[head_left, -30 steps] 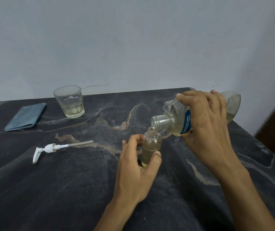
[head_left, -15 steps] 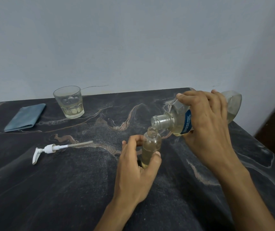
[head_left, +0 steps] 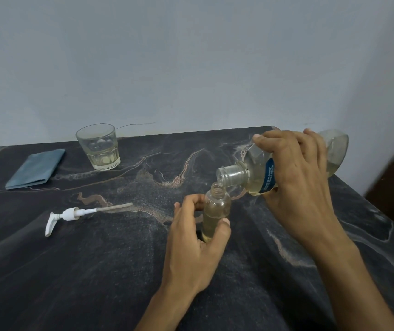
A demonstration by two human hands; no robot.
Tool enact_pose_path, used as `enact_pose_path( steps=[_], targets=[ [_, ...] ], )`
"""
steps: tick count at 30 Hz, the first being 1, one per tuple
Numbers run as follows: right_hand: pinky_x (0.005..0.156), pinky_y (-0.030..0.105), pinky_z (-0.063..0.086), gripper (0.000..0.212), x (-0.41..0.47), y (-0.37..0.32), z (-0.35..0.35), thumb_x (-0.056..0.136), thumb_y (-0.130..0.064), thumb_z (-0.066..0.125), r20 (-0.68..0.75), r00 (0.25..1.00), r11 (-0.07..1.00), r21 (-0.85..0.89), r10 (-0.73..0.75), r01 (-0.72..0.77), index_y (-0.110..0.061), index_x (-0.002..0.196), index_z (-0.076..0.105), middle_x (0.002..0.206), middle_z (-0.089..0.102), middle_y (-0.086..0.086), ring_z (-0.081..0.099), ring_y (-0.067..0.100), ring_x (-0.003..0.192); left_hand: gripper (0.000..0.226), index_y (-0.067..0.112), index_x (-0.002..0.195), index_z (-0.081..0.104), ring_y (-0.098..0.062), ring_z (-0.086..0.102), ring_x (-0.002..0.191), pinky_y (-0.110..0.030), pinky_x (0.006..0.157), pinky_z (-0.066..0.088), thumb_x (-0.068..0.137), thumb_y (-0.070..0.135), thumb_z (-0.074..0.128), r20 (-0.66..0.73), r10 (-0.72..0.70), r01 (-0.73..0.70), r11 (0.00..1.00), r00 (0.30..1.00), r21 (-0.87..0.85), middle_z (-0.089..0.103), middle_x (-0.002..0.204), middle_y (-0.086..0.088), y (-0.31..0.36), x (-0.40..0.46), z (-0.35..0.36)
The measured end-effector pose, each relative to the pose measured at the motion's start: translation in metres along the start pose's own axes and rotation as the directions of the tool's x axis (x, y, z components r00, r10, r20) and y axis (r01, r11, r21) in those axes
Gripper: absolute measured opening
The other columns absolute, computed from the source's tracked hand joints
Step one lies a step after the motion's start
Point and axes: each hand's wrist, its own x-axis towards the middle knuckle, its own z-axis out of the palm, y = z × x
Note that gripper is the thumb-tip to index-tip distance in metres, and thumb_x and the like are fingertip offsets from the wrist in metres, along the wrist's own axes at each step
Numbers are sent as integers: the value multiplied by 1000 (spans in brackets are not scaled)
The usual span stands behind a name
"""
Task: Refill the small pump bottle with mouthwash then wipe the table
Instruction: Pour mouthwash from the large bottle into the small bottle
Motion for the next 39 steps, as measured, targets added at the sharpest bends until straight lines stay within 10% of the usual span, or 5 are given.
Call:
enact_pose_path(
  steps=[39],
  targets=[
    [113, 27, 6, 90, 0, 1, -1, 50, 10, 85, -5, 1000, 1000, 15, -1, 1, -18, 122, 38, 117, 58, 6, 42, 23, 110, 33, 32, 98, 50, 1, 59, 98, -51, 103, 39, 73, 53, 52, -5, -8, 8, 1000, 1000, 0, 65, 91, 16, -2, -1, -1]
  ],
)
